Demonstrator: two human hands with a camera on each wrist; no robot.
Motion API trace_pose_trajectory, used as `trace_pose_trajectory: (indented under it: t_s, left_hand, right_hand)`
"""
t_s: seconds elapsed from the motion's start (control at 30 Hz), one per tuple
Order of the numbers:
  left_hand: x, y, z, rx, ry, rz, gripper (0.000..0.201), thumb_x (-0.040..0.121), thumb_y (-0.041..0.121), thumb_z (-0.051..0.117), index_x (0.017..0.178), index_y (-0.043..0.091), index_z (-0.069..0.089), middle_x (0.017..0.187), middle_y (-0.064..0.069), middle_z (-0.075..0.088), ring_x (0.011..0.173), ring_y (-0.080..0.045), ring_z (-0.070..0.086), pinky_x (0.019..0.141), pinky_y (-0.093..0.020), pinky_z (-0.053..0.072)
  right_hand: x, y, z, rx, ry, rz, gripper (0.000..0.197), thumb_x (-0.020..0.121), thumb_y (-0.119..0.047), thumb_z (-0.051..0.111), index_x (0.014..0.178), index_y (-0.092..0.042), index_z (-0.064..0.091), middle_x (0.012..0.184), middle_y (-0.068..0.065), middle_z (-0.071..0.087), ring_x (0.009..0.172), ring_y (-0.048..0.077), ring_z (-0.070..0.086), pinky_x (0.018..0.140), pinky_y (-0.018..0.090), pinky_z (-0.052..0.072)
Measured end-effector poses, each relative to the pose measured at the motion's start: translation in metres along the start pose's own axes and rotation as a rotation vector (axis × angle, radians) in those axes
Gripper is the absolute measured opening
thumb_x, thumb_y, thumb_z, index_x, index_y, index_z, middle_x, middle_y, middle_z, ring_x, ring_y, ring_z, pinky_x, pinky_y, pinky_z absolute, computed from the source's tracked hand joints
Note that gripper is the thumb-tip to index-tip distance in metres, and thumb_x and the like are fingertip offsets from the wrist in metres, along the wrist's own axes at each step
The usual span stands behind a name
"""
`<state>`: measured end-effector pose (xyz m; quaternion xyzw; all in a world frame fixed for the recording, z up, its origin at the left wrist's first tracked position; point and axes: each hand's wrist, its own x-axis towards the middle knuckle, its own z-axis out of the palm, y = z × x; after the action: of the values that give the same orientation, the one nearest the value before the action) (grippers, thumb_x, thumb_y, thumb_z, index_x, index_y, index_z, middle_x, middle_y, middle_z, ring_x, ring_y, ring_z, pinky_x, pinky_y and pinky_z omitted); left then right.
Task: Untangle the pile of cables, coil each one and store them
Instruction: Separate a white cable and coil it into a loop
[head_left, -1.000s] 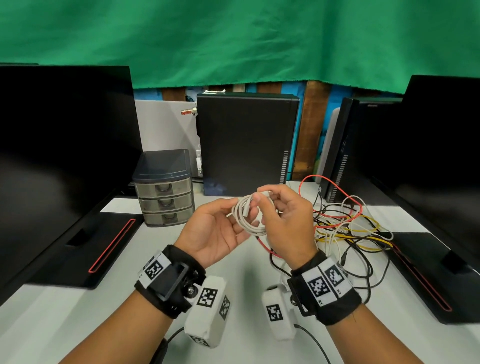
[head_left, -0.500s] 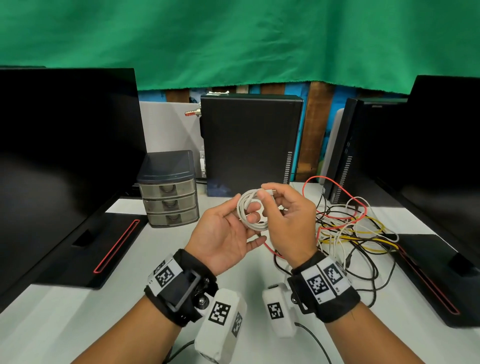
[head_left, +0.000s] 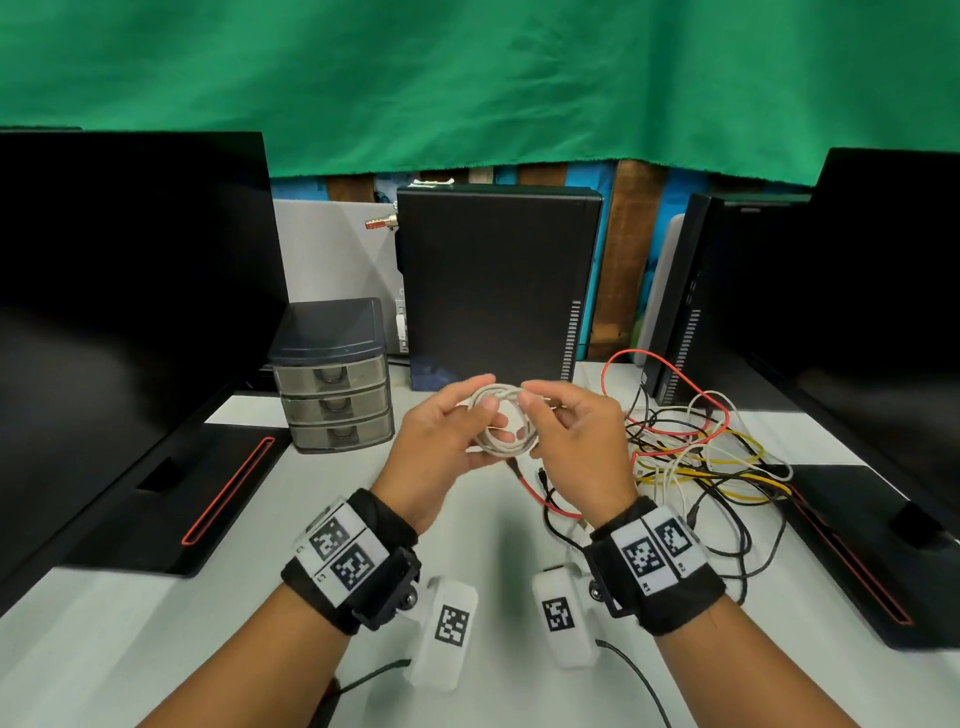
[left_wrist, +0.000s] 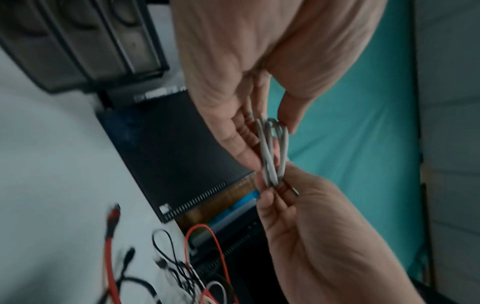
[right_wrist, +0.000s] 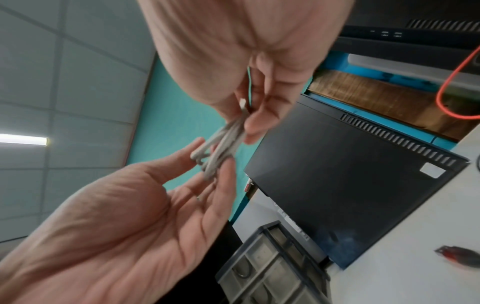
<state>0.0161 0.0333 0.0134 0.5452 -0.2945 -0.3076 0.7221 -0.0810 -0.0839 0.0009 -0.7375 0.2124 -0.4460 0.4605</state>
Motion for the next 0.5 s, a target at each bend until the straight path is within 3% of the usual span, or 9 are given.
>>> trace_pose_trajectory:
  t_s: [0.1,0.17,0.27,0.33,0.4,0.5]
  left_hand:
    - [0.014,-0.010,-0.015,0.221,0.071,0.022,0.031,0.095,0.003,0.062,0.125,0.010,0.066,0.099,-0.006,0.076,0.082,-0.017,0.073,0.070,-0.027,0.060]
    - [0.027,-0.023,-0.026,0.421,0.108,0.022,0.035,0.095,0.004,0.064,0.129,0.007,0.065,0.106,-0.007,0.075,0.081,-0.016,0.073,0.074,-0.028,0.061]
    - [0.045,-0.043,-0.043,0.684,0.080,-0.030,0.036,0.094,0.008,0.066,0.130,0.008,0.064,0.119,0.000,0.068,0.086,-0.008,0.069,0.073,-0.015,0.057]
    - [0.058,-0.055,-0.054,0.765,0.057,-0.117,0.037,0.093,0.013,0.069,0.129,0.009,0.065,0.122,-0.005,0.069,0.102,-0.016,0.069,0.087,-0.027,0.058]
    - [0.068,-0.064,-0.063,0.733,0.110,-0.220,0.040,0.092,0.020,0.071,0.130,0.010,0.064,0.117,-0.011,0.072,0.105,-0.025,0.070,0.094,-0.040,0.057]
    - [0.075,-0.064,-0.072,0.639,0.254,-0.299,0.047,0.093,0.039,0.066,0.134,0.016,0.060,0.118,-0.010,0.070,0.110,-0.031,0.066,0.097,-0.045,0.054]
  right_hand:
    - [0.008,0.014,0.006,-0.011,-0.168,0.108,0.016,0.096,-0.013,0.065,0.108,-0.013,0.077,0.095,-0.001,0.075,0.080,0.015,0.073,0.062,0.030,0.062]
    - [0.017,0.029,0.016,-0.044,-0.250,0.220,0.014,0.095,-0.010,0.067,0.104,-0.011,0.076,0.091,0.004,0.074,0.077,0.020,0.073,0.062,0.032,0.062]
    - [0.028,0.063,0.037,-0.158,-0.321,0.333,0.006,0.091,-0.010,0.071,0.093,-0.010,0.076,0.087,0.011,0.074,0.074,0.027,0.073,0.068,0.041,0.064]
    - [0.031,0.080,0.051,-0.217,-0.361,0.392,0.010,0.087,-0.011,0.072,0.079,-0.016,0.076,0.080,0.008,0.074,0.074,0.028,0.073,0.072,0.044,0.063]
    - [0.036,0.092,0.062,-0.257,-0.369,0.464,0.022,0.086,-0.011,0.069,0.067,-0.022,0.073,0.076,0.007,0.074,0.075,0.029,0.074,0.067,0.038,0.062]
    - [0.051,0.103,0.076,-0.305,-0.345,0.552,0.020,0.086,-0.010,0.063,0.071,-0.017,0.075,0.075,0.008,0.074,0.080,0.032,0.074,0.070,0.037,0.062]
